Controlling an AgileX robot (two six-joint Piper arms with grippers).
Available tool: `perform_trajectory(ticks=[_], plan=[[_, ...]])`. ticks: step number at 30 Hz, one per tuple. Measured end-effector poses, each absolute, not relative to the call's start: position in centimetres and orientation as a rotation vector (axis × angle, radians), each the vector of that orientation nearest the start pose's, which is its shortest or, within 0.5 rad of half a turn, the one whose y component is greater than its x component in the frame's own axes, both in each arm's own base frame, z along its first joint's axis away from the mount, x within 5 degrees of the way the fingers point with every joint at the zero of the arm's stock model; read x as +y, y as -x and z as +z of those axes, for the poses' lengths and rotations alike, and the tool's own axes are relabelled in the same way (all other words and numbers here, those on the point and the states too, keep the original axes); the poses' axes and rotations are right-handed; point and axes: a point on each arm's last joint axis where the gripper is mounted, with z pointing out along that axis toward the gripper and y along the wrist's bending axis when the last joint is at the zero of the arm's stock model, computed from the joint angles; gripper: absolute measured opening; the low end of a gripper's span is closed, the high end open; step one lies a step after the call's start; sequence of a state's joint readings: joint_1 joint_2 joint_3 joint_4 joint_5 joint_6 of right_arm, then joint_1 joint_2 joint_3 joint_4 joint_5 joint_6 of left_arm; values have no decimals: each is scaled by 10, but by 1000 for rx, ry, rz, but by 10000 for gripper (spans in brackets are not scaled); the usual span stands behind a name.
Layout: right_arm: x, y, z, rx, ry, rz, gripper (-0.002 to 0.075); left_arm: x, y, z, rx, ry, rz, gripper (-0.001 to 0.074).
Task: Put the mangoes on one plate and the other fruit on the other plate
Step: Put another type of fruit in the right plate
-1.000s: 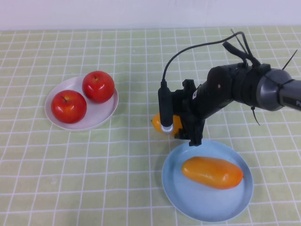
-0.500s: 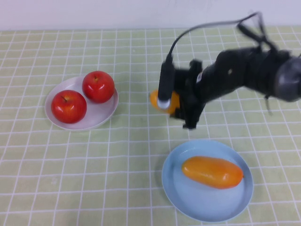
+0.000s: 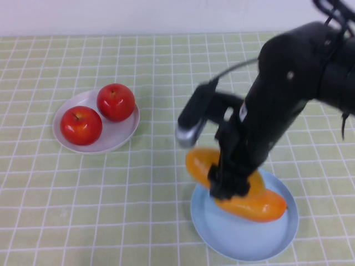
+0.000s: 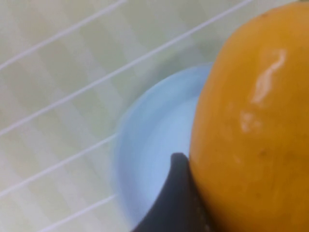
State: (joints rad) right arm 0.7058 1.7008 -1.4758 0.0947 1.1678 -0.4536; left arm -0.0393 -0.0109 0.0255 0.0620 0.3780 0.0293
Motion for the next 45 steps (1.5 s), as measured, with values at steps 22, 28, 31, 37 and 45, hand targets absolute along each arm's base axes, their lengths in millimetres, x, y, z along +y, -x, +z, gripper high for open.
perform_trajectory(ticks=[22, 28, 31, 37, 45], plan=[[236, -219, 225, 2535, 1642, 247, 514, 0, -52, 171, 1873, -103, 54, 2], [234, -223, 225, 2507, 1642, 182, 514, 0, -52, 171, 1873, -103, 54, 2], [233, -225, 224, 2530, 1601, 150, 514, 0, -52, 171, 1873, -103, 54, 2], [232, -226, 224, 2572, 1534, 137, 531, 0, -52, 171, 1873, -103, 54, 2], [231, -227, 224, 2599, 1484, 118, 618, 0, -52, 171, 1873, -103, 54, 2]])
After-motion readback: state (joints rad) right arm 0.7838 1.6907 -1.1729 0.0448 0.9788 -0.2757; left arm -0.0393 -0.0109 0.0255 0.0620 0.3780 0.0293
